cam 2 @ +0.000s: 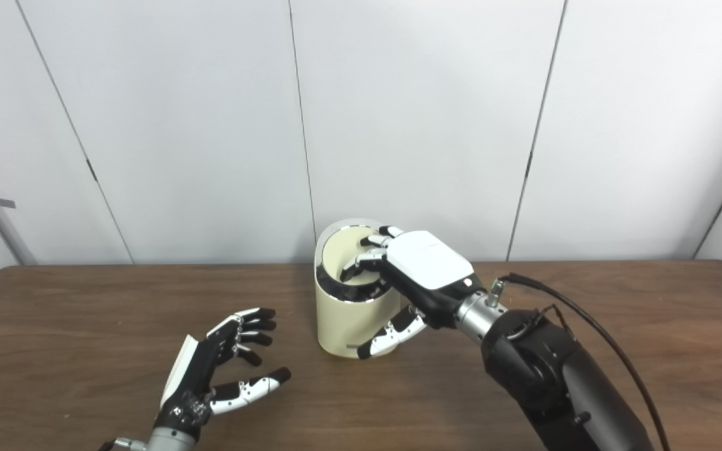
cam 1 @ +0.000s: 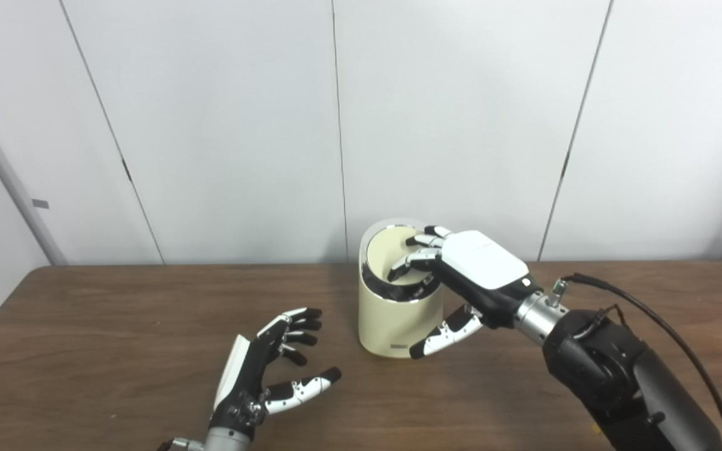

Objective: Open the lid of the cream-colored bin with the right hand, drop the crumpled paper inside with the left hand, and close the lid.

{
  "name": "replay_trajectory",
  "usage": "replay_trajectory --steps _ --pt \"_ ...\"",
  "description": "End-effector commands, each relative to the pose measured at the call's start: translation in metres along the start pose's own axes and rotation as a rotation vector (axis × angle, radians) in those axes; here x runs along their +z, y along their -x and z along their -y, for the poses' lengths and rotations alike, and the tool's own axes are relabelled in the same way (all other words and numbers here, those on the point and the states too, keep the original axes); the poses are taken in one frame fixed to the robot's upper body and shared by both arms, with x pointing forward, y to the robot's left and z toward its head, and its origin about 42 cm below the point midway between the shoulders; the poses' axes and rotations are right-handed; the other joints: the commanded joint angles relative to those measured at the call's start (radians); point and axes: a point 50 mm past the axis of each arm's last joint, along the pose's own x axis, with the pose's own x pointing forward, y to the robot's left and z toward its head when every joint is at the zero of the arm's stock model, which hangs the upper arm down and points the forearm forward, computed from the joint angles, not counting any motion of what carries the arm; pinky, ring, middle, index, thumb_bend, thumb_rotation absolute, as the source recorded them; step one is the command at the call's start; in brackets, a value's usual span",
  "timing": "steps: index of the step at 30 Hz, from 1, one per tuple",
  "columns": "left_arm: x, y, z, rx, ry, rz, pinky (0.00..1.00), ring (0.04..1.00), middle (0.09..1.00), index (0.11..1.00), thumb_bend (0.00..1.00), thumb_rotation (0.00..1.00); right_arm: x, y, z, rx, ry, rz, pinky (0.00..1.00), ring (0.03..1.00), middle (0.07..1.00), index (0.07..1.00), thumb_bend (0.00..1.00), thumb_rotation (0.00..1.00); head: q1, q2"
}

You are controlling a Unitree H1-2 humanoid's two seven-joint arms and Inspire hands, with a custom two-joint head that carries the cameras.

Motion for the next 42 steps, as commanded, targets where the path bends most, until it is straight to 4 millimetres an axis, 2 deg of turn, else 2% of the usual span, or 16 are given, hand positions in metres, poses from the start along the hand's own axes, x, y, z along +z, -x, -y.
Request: replay_trajectory --steps 1,5,16,26,30,33,42 --pt "0.018 -0.008 -0.004 0.018 0.003 0.072 0.53 0.674 0.739 0.77 0.71 0.1 -0.004 0.004 -0.004 0.054 0.053 0.004 0.95 0.891 0.696 0.687 0.76 0.42 0.0 0.001" --pt "0.019 -0.007 -0.005 0.018 0.001 0.069 0.54 0.68 0.742 0.773 0.71 0.11 -0.004 0.005 -0.007 0.075 0.055 0.005 0.99 0.895 0.697 0.684 0.76 0.45 0.002 0.006" --pt "0.02 -0.006 -0.005 0.021 0.0 0.065 0.53 0.67 0.737 0.771 0.71 0.1 -0.004 0.005 -0.011 0.132 0.071 0.006 1.0 0.894 0.696 0.69 0.77 0.52 0.006 0.015" --pt "0.018 -0.009 -0.006 0.018 0.001 0.069 0.52 0.669 0.737 0.77 0.71 0.11 -0.004 0.005 -0.008 0.124 0.042 -0.004 1.0 0.902 0.7 0.699 0.76 0.52 0.003 0.01" --pt "0.019 -0.01 -0.006 0.015 0.007 0.067 0.52 0.669 0.735 0.768 0.71 0.11 -0.006 0.007 0.001 0.08 -0.009 -0.017 0.99 0.906 0.709 0.699 0.74 0.51 0.004 0.008" --pt "0.018 -0.01 -0.006 0.013 0.005 0.066 0.52 0.669 0.736 0.769 0.71 0.1 -0.006 0.007 0.009 0.034 -0.032 -0.026 0.99 0.906 0.722 0.709 0.74 0.47 0.003 0.005" --pt "0.019 -0.011 -0.007 0.01 0.003 0.068 0.53 0.673 0.734 0.769 0.72 0.11 -0.003 0.012 0.036 -0.16 -0.071 -0.035 1.0 0.895 0.734 0.738 0.69 0.49 0.001 0.003"
